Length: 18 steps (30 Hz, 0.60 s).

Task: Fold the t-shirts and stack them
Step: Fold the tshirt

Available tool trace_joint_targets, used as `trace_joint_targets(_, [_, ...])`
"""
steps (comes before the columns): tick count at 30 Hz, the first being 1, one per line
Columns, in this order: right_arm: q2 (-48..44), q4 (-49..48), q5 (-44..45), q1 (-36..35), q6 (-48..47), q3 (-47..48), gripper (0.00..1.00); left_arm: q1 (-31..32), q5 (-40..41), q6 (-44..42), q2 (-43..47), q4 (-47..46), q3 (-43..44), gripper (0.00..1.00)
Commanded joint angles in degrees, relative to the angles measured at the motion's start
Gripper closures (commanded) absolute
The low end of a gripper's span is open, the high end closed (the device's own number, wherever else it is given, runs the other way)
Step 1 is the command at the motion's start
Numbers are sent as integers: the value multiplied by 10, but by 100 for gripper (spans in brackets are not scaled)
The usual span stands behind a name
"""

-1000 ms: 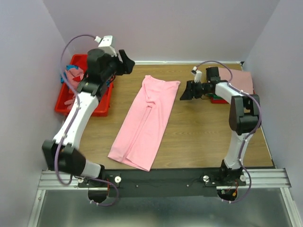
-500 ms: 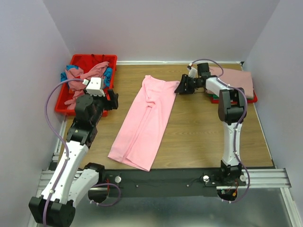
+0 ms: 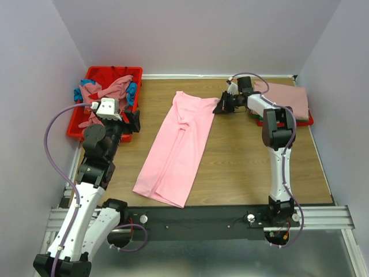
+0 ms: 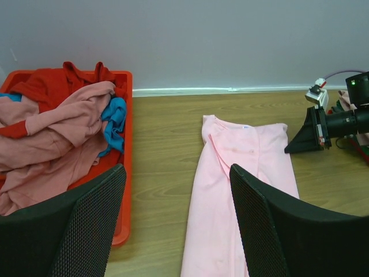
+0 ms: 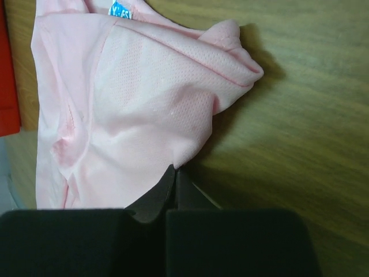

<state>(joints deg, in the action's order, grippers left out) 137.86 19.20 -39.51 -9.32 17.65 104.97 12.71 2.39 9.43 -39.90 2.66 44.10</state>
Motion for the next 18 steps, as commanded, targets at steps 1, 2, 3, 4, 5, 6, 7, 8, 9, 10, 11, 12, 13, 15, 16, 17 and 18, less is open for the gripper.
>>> trace_joint_targets(1, [27, 1, 43, 1, -9, 46, 100, -2, -2, -6, 7, -18, -5, 20])
trace_joint_targets(2, [35, 1, 50, 6, -9, 70, 100, -2, -2, -6, 7, -19, -6, 20])
trace_joint_targets(3, [41, 1, 53, 9, -9, 81, 100, -2, -6, -6, 7, -19, -6, 20])
trace_joint_targets(4, [46, 2, 57, 15, -10, 96, 100, -2, -11, -6, 6, -20, -6, 20])
trace_joint_targets(5, [51, 3, 59, 18, -9, 122, 99, -2, -16, -6, 7, -22, -7, 20])
trace_joint_targets(6, [67, 5, 60, 21, -9, 138, 100, -2, -21, -6, 7, -23, -9, 20])
trace_joint_targets(7, [74, 9, 62, 24, -8, 153, 100, -2, -42, -7, 9, -24, -9, 20])
trace_joint_targets(8, [81, 11, 62, 30, -8, 167, 100, -2, -48, -8, 7, -24, -11, 20])
trace_joint_targets(9, [93, 12, 64, 33, -9, 195, 100, -2, -55, -9, 6, -24, -11, 20])
trace_joint_targets(10, [99, 15, 65, 34, -11, 206, 100, -2, -58, -10, 3, -23, -11, 20])
trace_joint_targets(11, [103, 17, 68, 37, -13, 219, 100, -2, -60, -12, 1, -23, -10, 20])
trace_joint_targets(12, [108, 18, 70, 37, -16, 228, 99, -2, -63, -12, 0, -36, -11, 18])
trace_joint_targets(13, [111, 19, 72, 38, -23, 245, 97, -2, -70, -13, -4, -36, -12, 16])
trace_joint_targets(15, [116, 22, 87, 39, -35, 258, 85, -2, -78, -12, -9, -41, -14, 10])
trace_joint_targets(16, [118, 22, 91, 39, -39, 258, 79, -2, -80, -10, -10, -42, -16, 7])
trace_joint_targets(17, [115, 24, 96, 40, -45, 262, 74, -2, -80, -8, -11, -45, -21, 2])
trace_joint_targets(18, [110, 26, 107, 40, -51, 263, 63, -2, -82, -6, -12, -49, -23, 2])
